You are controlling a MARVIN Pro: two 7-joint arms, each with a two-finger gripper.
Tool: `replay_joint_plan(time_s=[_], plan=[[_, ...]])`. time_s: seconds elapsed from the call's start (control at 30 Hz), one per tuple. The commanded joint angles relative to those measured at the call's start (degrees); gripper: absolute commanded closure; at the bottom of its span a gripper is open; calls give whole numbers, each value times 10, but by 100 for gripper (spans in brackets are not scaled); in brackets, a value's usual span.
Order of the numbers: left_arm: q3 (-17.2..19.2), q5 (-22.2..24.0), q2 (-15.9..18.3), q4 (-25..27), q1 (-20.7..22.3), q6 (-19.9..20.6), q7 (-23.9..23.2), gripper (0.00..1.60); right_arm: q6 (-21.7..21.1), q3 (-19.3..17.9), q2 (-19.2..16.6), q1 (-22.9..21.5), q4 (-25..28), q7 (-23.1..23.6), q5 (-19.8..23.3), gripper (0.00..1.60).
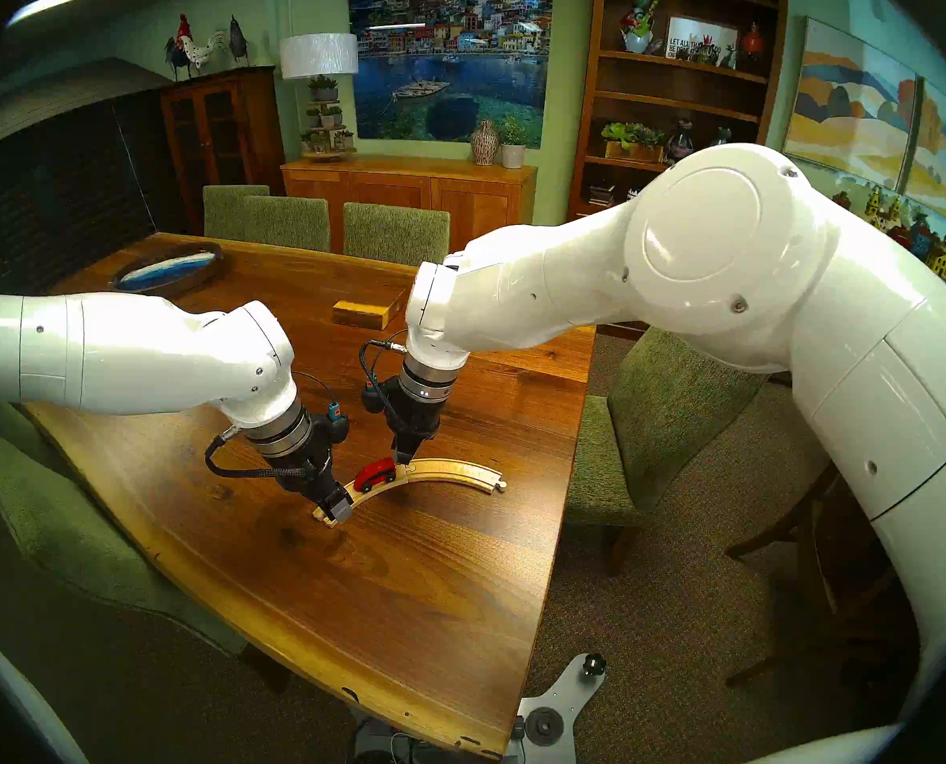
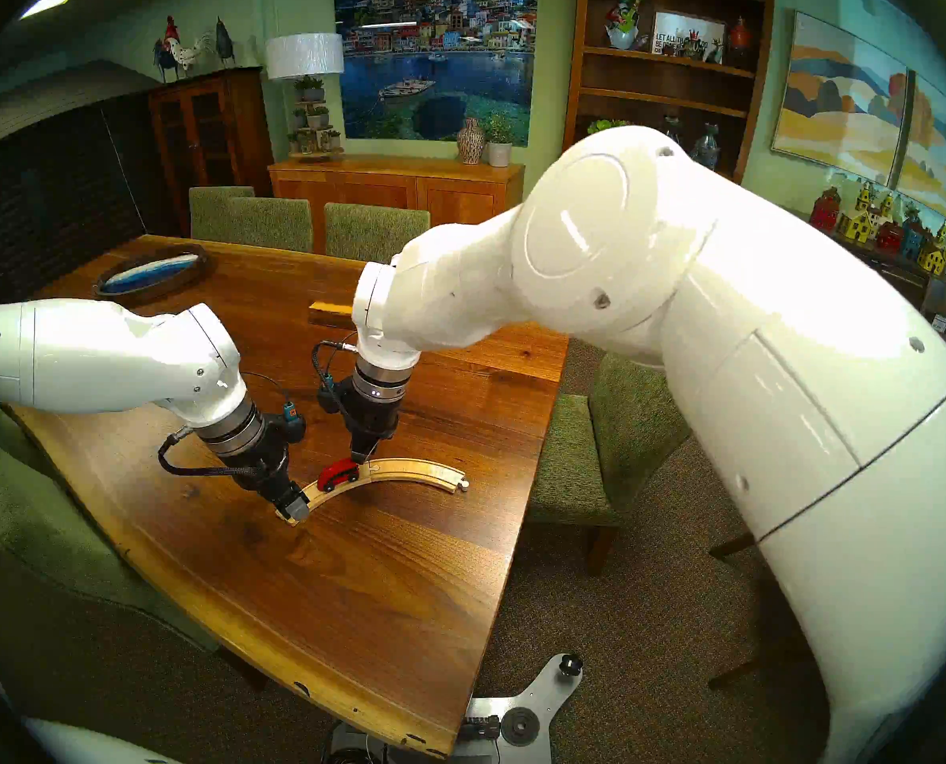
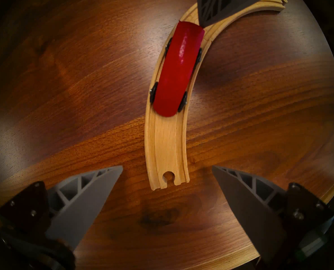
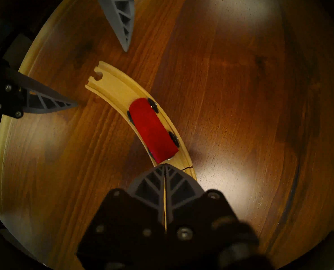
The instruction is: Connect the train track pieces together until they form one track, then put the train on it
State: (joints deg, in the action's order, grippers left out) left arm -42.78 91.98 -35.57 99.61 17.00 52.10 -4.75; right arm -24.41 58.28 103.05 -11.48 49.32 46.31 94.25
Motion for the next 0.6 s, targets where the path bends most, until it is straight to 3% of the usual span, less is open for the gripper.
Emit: replay_joint_plan(time_s=[0.0,0.57], plan=[[12,1,0,1,16,0,0,0,-24,4,-19,-38,15,-16,4,160],[12,0,0,0,16,-1,0,0,-52,21,-72,-81,95,-55,21,160]])
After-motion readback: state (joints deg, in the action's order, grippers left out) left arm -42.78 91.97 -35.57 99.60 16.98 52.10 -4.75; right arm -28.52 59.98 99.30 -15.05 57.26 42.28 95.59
